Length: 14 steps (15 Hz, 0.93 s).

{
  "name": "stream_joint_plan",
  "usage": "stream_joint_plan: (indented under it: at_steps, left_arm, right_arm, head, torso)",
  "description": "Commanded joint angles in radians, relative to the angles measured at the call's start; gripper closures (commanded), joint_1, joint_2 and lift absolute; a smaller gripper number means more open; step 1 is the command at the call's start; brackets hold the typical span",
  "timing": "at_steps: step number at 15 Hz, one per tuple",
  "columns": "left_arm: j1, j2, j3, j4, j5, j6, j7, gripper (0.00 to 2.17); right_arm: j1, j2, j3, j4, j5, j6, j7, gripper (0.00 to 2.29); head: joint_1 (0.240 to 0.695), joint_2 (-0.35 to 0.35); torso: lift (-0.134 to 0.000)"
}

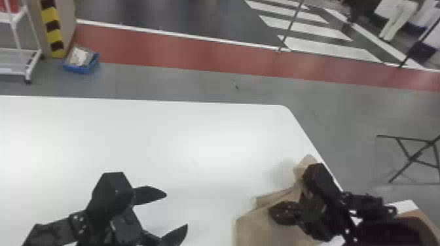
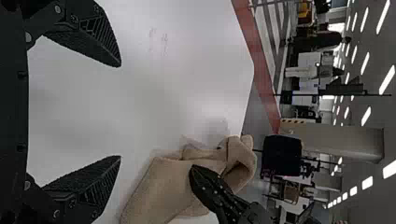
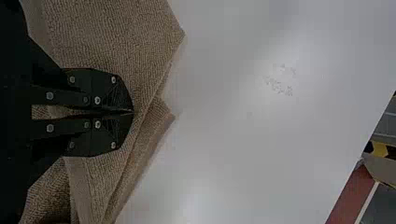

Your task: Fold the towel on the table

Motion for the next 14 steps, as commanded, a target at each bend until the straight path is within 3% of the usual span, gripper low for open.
stream_joint_plan:
  at_steps: [1, 2, 4, 7, 9, 10, 11, 12, 13, 14]
  left_arm:
    - [0.004, -0.003, 0.000, -0.001, 0.000, 0.000, -0.001, 0.21]
    - [0.004, -0.003, 0.002, -0.001, 0.000, 0.000, -0.001, 0.21]
    - [0.005, -0.003, 0.002, -0.001, -0.002, 0.000, -0.001, 0.21]
    - [0.008, -0.003, 0.005, -0.009, -0.002, 0.000, -0.001, 0.21]
    - [0.016, -0.003, 0.006, -0.021, -0.003, 0.003, -0.002, 0.21]
    - [0.022, -0.003, 0.006, -0.029, -0.006, 0.006, -0.002, 0.21]
    - [0.031, -0.003, 0.020, -0.038, -0.008, 0.006, -0.004, 0.21]
    - [0.033, -0.003, 0.023, -0.041, -0.008, 0.006, -0.004, 0.21]
    - [0.034, -0.003, 0.025, -0.041, -0.008, 0.003, -0.002, 0.21]
    - [0.033, -0.003, 0.023, -0.038, -0.008, 0.003, -0.001, 0.21]
  right_arm:
    - [-0.011, -0.005, 0.005, 0.011, 0.000, 0.026, 0.005, 1.69]
    - [-0.012, -0.005, 0.003, 0.007, -0.031, 0.035, 0.005, 1.69]
    - [-0.025, -0.003, -0.015, 0.001, -0.155, 0.081, 0.005, 2.08]
    - [-0.051, 0.017, -0.003, -0.029, -0.272, 0.130, 0.005, 2.08]
    - [-0.063, 0.044, 0.033, -0.040, -0.283, 0.173, 0.005, 2.08]
    - [-0.064, 0.043, 0.042, -0.058, -0.270, 0.188, 0.005, 1.75]
    - [-0.063, 0.035, 0.034, -0.083, -0.264, 0.244, 0.005, 1.03]
    - [-0.054, 0.026, 0.031, -0.089, -0.243, 0.262, 0.005, 0.48]
    - [-0.034, 0.017, 0.033, -0.112, -0.200, 0.277, 0.005, 0.15]
    - [-0.014, 0.012, 0.033, -0.124, -0.172, 0.277, 0.005, 0.12]
  head:
    - [0.695, -0.350]
    - [0.695, -0.350]
    - [0.695, -0.350]
    - [0.695, -0.350]
    - [0.695, -0.350]
    - [0.695, -0.350]
    - [0.695, -0.350]
    - [0.695, -0.350]
    - [0.695, -0.350]
    - [0.695, -0.350]
  torso:
    - [-0.124]
    - [-0.124]
    - [-0.124]
    - [-0.124]
    - [-0.124]
    - [-0.124]
    - [-0.124]
    - [-0.124]
    - [-0.124]
    - [-0.124]
